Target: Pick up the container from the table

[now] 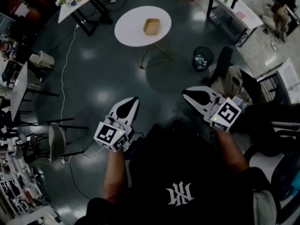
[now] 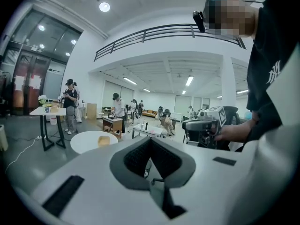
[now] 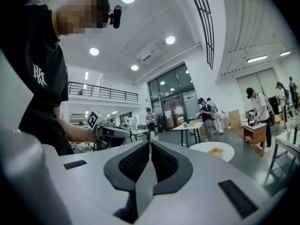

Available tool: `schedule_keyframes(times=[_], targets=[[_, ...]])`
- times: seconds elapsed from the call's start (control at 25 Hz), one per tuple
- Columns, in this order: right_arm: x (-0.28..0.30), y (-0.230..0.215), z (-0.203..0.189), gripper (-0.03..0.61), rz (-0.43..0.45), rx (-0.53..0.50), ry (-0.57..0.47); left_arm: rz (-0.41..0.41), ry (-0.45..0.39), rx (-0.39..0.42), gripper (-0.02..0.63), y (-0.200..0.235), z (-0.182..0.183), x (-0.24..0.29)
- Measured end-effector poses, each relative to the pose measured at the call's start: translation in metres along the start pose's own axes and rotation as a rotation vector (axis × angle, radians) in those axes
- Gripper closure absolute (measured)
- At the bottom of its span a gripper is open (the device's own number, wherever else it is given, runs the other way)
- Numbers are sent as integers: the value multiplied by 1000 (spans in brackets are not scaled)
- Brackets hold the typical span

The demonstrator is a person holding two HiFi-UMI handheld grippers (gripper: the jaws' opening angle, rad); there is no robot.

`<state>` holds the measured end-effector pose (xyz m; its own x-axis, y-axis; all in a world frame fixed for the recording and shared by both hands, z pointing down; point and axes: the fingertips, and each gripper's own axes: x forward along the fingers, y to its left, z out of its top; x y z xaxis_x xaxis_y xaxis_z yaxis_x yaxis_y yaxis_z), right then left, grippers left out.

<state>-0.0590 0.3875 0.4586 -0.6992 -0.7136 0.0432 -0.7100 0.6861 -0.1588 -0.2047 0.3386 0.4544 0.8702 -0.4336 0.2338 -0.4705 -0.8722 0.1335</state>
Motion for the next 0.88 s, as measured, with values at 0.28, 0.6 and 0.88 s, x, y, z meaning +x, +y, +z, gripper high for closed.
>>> schedule_keyframes(times=[0.28,0.6,0.88], targets=[[-17,7,-22,535,22,43,35,35,23,-22,614,-7,-13,-5],[-17,-9,-19,535,11,44,42,33,-10,-42,614,8,-15,6],[-8,-33,-9,535,1,40,40,28,-37,-53,614,23,-3,23]])
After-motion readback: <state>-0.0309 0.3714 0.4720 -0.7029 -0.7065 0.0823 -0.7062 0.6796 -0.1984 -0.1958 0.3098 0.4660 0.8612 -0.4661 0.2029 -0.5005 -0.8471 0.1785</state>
